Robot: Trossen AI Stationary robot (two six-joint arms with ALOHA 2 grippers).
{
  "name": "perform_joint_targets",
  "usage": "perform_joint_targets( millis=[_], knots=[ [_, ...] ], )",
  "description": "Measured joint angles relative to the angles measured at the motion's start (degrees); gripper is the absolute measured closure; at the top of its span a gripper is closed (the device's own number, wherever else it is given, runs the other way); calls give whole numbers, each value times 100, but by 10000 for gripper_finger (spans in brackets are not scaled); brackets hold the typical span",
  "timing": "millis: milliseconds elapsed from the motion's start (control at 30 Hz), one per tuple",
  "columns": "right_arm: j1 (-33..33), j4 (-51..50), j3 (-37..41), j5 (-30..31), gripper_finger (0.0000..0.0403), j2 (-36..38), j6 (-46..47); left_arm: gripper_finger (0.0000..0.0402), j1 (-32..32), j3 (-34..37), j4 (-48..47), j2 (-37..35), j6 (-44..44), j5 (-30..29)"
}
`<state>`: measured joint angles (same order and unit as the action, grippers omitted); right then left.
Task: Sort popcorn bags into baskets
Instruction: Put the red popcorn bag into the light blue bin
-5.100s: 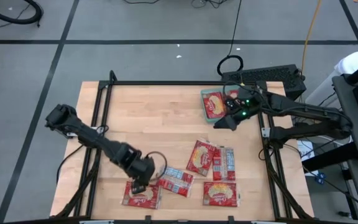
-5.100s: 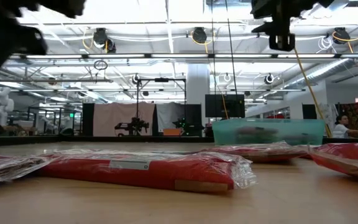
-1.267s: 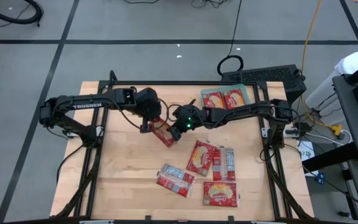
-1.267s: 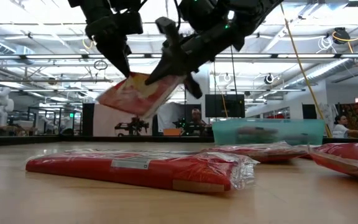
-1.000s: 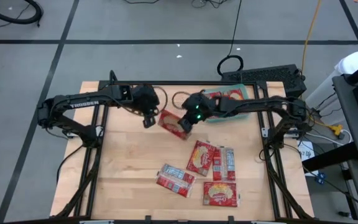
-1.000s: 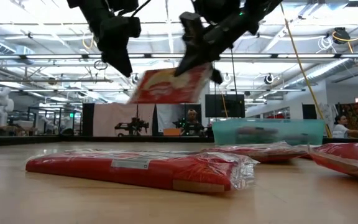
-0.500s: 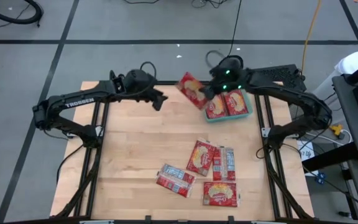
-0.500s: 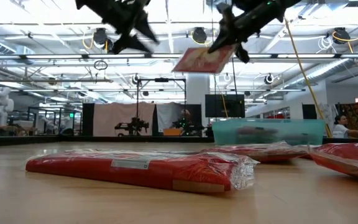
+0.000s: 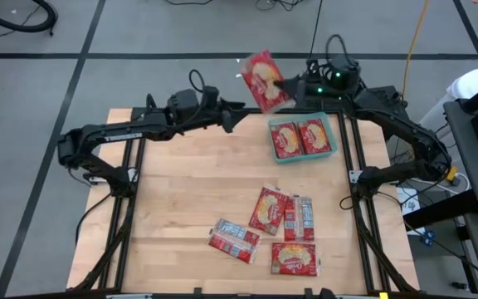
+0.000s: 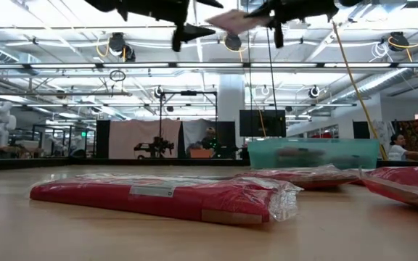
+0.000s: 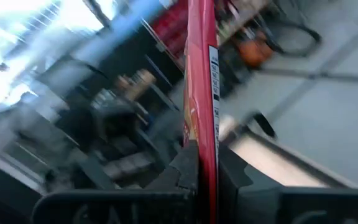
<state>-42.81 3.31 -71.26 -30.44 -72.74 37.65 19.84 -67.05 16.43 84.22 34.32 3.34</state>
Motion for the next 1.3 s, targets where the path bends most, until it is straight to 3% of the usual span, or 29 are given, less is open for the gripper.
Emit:
perform_joint_targets(
  millis=[167,367,533,700,767,833,1067,1200,1300],
  knots=[
    [13,1041,0,-351,395,-133,457,95,-34,0,1204,517,345,10],
    [13,1309,0,-430,394,-196,518,134,-63,7,2840,958,504,117],
    [101,1332,0,-257,394,-305,559,201,-43,7,3022,1043,380,113],
    [244,1355,-2,-26,394,-429,583,309,133,8,2982,1036,482,362],
    [290,1359,-2,54,394,-472,712,359,294,9,2940,1036,890,670],
    [308,1335,-4,97,390,-484,878,384,509,9,2812,1036,1282,1202],
    [198,430,-2,16,339,-342,1117,383,1169,9,2479,1032,1579,2873],
    [55,-175,0,14,296,-186,1106,386,1445,9,2125,1032,1641,3575],
    [-67,-166,2,-134,268,-101,1134,385,1488,9,1729,1030,1571,3790]
  ],
)
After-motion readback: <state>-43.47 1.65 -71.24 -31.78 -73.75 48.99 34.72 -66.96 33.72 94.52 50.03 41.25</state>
